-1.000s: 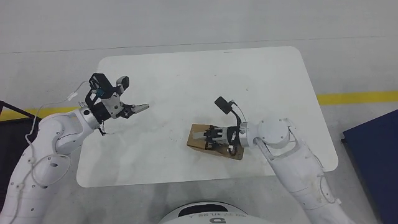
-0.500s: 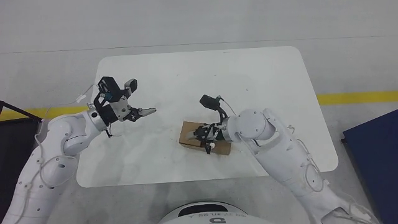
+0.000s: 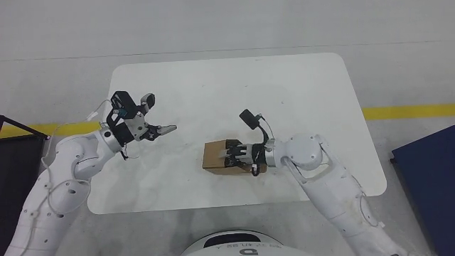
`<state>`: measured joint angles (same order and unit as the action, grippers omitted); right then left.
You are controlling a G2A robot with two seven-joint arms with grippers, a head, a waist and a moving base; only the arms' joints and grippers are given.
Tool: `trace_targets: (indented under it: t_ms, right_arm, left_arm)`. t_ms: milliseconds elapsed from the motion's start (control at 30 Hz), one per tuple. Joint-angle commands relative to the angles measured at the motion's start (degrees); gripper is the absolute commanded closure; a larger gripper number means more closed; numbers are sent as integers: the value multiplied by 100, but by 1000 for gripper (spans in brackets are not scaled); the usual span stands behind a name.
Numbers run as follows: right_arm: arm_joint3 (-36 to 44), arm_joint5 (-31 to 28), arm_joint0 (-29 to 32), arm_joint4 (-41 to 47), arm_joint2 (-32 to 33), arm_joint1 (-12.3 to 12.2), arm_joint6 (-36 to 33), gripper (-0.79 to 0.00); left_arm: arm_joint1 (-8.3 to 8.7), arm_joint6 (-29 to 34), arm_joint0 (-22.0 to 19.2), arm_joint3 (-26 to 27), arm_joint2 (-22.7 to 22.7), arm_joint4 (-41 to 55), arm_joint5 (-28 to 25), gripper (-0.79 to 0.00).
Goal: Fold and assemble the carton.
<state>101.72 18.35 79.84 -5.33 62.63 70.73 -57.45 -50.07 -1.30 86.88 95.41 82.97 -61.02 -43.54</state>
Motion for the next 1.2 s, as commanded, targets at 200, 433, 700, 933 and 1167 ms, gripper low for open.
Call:
trace_targets:
  t_ms: [200, 433, 700, 933, 1167]
  right_arm:
    - [676, 789, -345, -1829, -196, -181, -747, 0]
    - [635, 971, -1058, -3551, -749, -313, -1878, 0]
    - [195, 406, -1774, -4339, -1246, -283, -2445, -49]
    - [217, 286, -1986, -4522, -1385, -218, -2564, -785]
    - [1129, 144, -1829, -5128, -1279, -244, -2705, -760]
  left_arm:
    - [-22, 73, -110, -30, -36, -4, -48, -785]
    - [-46, 42, -158, -100, -89, -43, -53, -785]
    - [-65, 10, -117, -121, -112, -145, -36, -785]
    - [-89, -28, -52, -94, -162, -175, 33, -785]
    - [-112, 70, -66, -61, -234, -197, 54, -785]
